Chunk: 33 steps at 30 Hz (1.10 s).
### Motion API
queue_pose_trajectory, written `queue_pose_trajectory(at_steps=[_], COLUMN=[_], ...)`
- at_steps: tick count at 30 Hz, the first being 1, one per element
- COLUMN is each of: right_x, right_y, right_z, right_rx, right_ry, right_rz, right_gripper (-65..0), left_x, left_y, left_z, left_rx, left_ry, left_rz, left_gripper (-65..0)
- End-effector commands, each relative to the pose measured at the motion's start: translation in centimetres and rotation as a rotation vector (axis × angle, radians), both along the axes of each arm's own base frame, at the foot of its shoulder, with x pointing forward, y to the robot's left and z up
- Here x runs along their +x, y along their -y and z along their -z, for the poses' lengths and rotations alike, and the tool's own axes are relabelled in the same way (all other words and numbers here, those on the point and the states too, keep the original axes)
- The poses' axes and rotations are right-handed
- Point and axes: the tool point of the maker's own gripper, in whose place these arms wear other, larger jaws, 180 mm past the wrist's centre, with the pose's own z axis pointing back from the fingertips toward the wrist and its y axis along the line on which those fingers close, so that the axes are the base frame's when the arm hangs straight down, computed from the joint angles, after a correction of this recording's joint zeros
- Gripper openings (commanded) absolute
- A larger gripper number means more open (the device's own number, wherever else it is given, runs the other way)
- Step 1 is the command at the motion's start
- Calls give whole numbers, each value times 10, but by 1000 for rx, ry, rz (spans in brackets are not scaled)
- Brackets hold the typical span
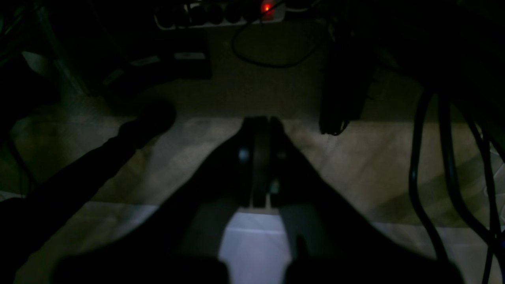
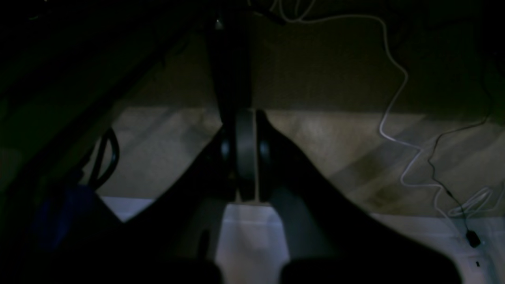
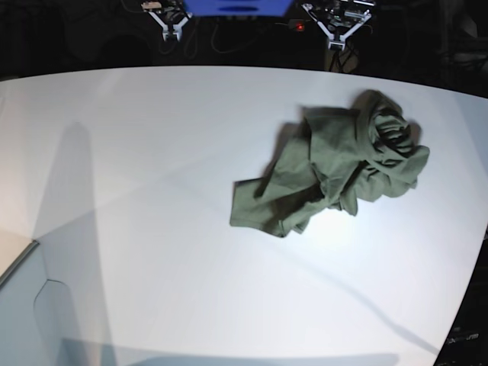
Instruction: Layout the t-shirt on the table in an organized manner, then fold the t-shirt properly
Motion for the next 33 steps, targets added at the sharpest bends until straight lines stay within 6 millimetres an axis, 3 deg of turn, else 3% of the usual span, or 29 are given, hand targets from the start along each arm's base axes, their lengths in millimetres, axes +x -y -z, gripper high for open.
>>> queue_pose_trajectory(at_steps=[1, 9, 15, 18, 22, 27, 33], right_x=[-3, -4, -25, -43, -46, -31, 24], right_y=[3, 3, 0, -1, -10, -27, -38], right_z=[0, 0, -1, -2, -9, -49, -128], right_rx=[-18, -18, -14, -11, 0, 37, 73], right_ry=[-6, -9, -36, -59, 5, 204, 405], right_rz=[4, 2, 3, 5, 5, -66, -93], right_gripper=[-650, -650, -650, -650, -650, -650, -650], left_x=[1, 1, -9, -6, -5, 9, 33], left_y=[-2, -2, -3, -14, -13, -16, -52], left_z=[0, 0, -1, -8, -30, -65, -107], left_rx=[4, 3, 2, 15, 5, 2, 75], left_ry=[3, 4, -4, 57, 166, 298, 437], left_rz=[2, -3, -7, 7, 37, 78, 1], left_gripper=[-650, -650, -650, -650, -650, -650, -650])
